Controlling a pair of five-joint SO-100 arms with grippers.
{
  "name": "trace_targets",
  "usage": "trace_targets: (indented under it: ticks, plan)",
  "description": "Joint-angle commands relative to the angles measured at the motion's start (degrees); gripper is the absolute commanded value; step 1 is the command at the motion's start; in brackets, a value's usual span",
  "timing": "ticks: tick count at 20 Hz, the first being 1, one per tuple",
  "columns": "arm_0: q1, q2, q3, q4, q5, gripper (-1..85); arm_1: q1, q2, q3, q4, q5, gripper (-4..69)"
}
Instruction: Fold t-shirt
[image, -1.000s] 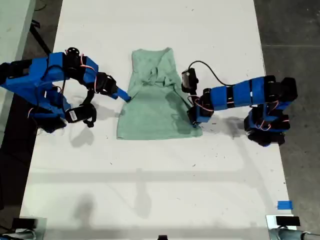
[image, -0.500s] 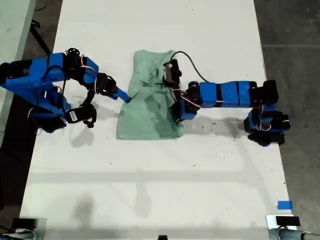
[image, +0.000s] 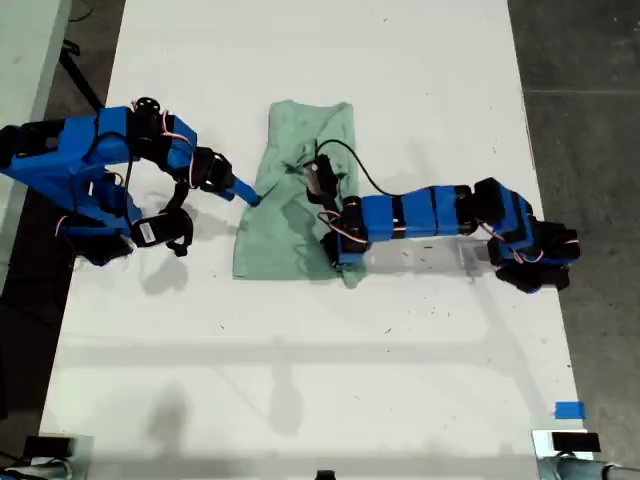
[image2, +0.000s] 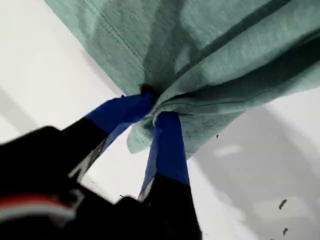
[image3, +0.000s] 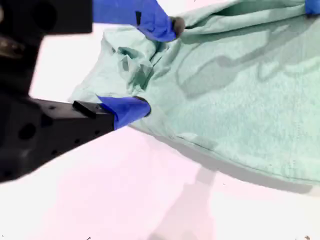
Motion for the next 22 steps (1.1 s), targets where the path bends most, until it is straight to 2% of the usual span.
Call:
trace_targets:
  ticks: [1, 4, 7, 14, 19, 22]
  plan:
    - [1.67, 2.02, 0.44, -0.88, -1.49, 25.1, 0.7, 8.09, -5.71, 3.16, -1.23, 35.9]
    - [4.13, 1.93, 2.37, -1.23, -4.22, 25.4, 2.72, 16.0, -5.63, 6.15, -2.46, 30.5]
    - [7.65, 1.93, 6.77, -2.64, -9.14, 25.9, 5.19, 24.87, 1.05, 8.17, -2.81, 28.6]
    - [14.94, -4.13, 15.73, -13.97, -18.72, 26.2, 8.88, 38.14, 14.77, 8.09, -3.16, 26.2]
    - [14.77, -13.8, 15.91, -20.57, -21.27, 26.0, 8.61, 38.32, 15.64, 7.91, -3.25, 24.1]
    - [12.57, -17.05, 16.08, -20.74, -22.59, 24.7, 8.35, 38.85, 16.52, 7.91, -3.16, 23.2]
